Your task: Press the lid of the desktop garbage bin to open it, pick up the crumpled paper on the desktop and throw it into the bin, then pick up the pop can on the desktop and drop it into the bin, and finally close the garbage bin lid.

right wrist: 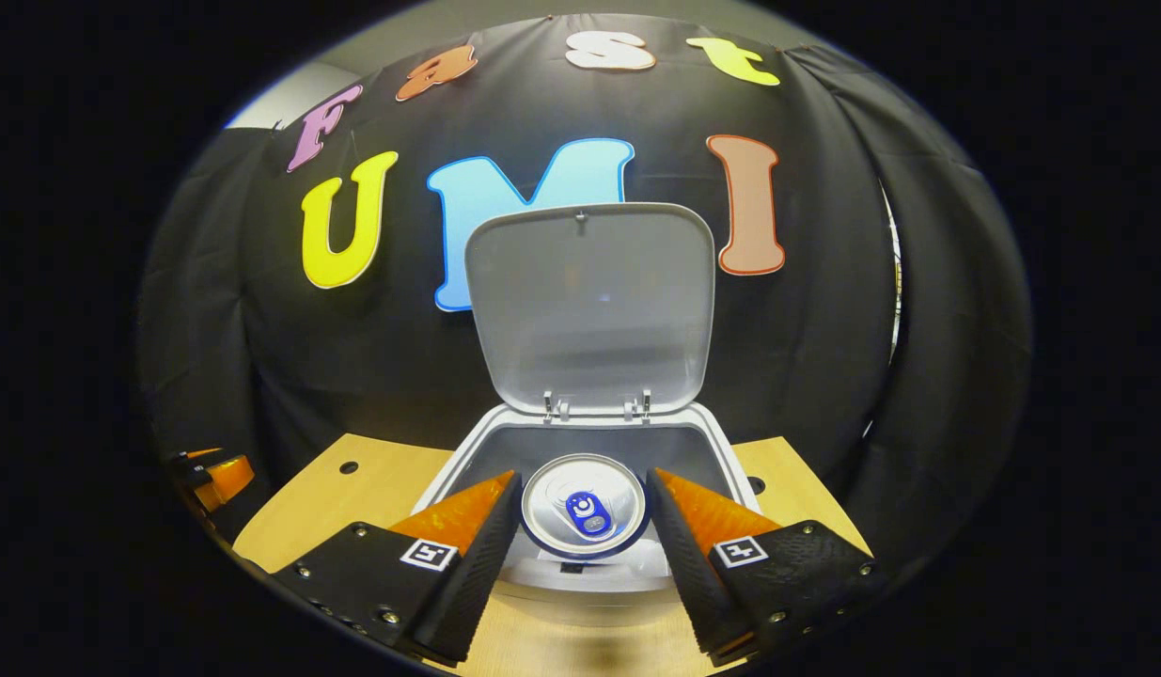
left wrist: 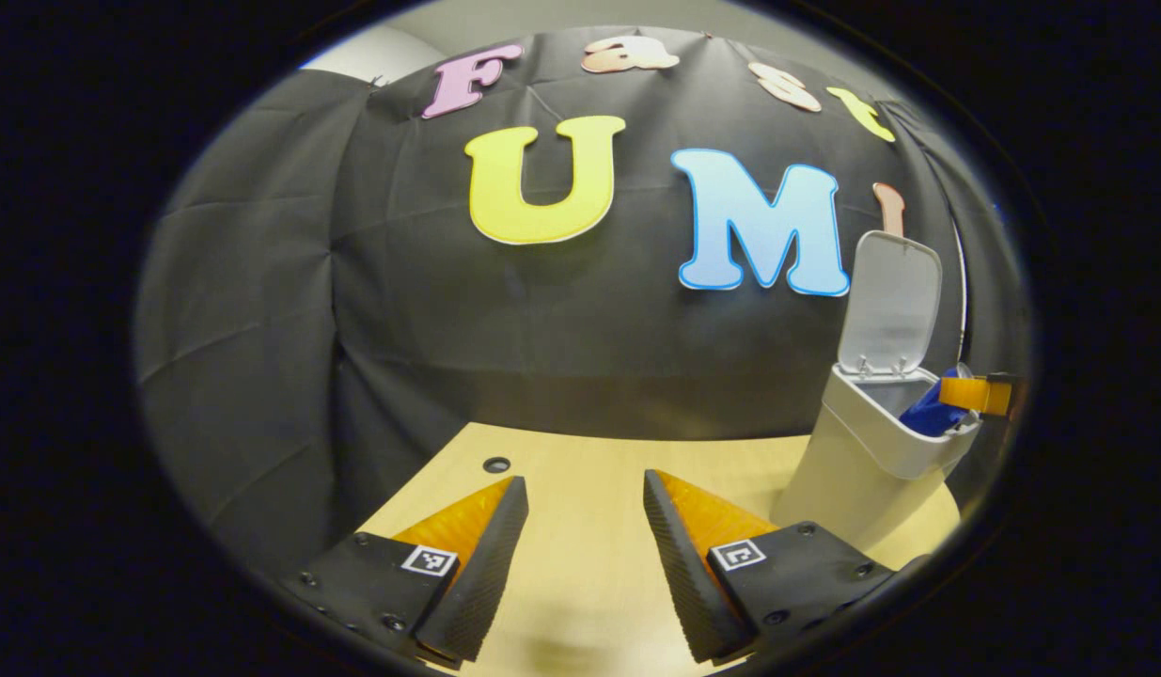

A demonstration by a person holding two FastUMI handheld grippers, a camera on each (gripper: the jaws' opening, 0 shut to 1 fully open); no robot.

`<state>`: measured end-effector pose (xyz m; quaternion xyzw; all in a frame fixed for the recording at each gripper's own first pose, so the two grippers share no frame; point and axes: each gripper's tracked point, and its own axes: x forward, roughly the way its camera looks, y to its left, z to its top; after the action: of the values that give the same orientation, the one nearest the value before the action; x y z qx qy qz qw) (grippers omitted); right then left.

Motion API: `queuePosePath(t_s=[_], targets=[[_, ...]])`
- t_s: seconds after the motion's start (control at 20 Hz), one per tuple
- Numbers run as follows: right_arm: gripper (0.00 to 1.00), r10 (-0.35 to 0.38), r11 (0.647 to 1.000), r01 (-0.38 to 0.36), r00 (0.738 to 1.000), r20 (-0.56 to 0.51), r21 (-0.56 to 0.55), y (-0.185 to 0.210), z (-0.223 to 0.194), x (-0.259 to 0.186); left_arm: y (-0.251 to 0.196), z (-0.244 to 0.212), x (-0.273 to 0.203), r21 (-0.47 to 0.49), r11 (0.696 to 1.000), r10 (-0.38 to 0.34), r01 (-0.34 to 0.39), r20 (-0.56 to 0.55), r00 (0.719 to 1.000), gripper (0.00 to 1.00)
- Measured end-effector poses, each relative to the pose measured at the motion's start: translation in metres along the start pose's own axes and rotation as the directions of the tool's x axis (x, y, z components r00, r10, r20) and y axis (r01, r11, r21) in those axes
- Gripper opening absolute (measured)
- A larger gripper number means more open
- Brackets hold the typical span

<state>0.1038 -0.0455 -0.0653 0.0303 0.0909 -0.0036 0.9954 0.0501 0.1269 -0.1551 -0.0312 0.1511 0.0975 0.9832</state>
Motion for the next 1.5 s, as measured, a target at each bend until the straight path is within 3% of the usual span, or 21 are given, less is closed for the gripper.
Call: queuePosePath(t_s=[0.25, 0.45, 0.6, 0.85, 1.1, 1.25, 1.5], targets=[[0.85, -0.002, 1.0, 0.002, 1.0, -0.01, -0.003, 0.002, -0.003, 0.001, -0.002, -0.001, 0.0, -0.006, 1.0, -0.004, 0.004, -0.002, 1.0, 0.8], [0.85, 0.0, 1.0, 0.0, 1.0, -0.005, -0.005, 0.004, -0.001, -0.001, 0.001, -0.002, 0.0, -0.012, 1.0, -0.002, 0.002, -0.001, 1.0, 0.86], [0.98, -0.001, 1.0, 0.001, 1.0, -0.002, -0.002, 0.005, 0.001, -0.003, 0.003, -0.001, -0.001, -0.017, 1.0, 0.0, 0.0, 0.002, 1.0, 0.83], [0.98, -0.002, 1.0, 0.002, 1.0, 0.008, -0.002, 0.008, 0.004, -0.005, 0.004, -0.001, -0.003, -0.018, 1.0, -0.001, 0.001, 0.007, 1.0, 0.86], [0.98, -0.006, 1.0, 0.006, 1.0, 0.024, 0.023, 0.01, 0.012, -0.01, 0.002, -0.002, -0.005, -0.013, 1.0, -0.017, 0.017, 0.003, 1.0, 0.8], [0.98, -0.014, 0.999, 0.013, 0.999, 0.034, 0.029, 0.009, 0.017, -0.013, -0.001, -0.001, -0.007, -0.015, 0.999, -0.029, 0.029, 0.002, 1.0, 0.83], [0.98, -0.022, 0.998, 0.018, 0.998, 0.066, 0.057, 0.006, 0.043, -0.016, -0.005, -0.001, -0.008, -0.004, 0.999, -0.052, 0.052, -0.004, 0.999, 0.8]])
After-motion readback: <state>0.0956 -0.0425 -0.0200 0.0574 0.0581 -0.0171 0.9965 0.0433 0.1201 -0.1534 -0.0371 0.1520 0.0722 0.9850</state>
